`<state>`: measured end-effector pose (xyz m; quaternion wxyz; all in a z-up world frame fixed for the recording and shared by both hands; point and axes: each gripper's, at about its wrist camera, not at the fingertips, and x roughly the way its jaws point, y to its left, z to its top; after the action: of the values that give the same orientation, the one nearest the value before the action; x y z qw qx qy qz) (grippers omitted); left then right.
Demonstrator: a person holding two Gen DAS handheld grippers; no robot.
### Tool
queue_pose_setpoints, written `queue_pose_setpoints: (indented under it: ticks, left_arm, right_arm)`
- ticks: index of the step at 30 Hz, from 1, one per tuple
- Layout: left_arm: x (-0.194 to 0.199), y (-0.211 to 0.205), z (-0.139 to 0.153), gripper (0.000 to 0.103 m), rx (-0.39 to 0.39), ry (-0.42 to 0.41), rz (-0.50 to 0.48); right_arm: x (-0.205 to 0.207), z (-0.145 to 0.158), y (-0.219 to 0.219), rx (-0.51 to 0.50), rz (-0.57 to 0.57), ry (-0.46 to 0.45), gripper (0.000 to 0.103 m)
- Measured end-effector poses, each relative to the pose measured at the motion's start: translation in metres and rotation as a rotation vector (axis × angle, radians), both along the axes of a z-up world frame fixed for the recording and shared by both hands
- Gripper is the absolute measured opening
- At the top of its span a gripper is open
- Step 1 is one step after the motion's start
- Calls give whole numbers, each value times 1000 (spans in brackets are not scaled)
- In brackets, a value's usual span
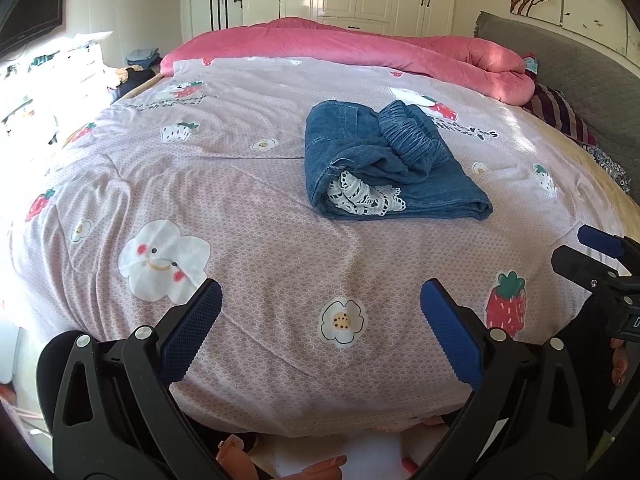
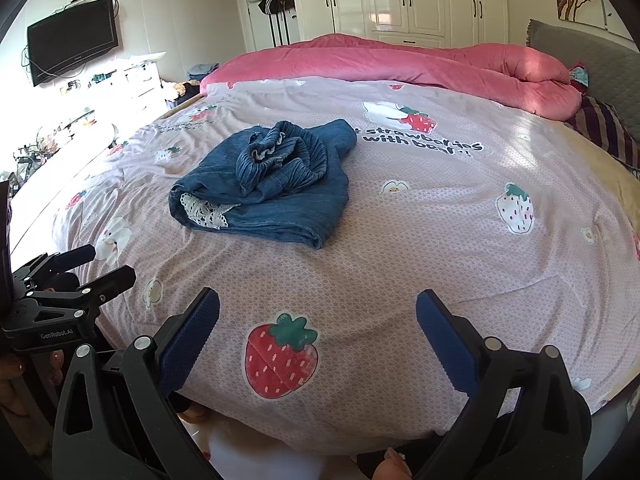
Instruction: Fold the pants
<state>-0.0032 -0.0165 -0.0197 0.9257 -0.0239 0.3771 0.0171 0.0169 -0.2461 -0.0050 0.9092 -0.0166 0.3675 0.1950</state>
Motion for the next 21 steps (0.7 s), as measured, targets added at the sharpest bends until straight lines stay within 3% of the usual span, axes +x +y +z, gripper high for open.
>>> queue_pose_setpoints:
  ticks: [21]
  left_arm:
    - [1,-5,1,93,20,8,-17]
  right_arm:
    - [0,1,0,-5,-2,-2,98]
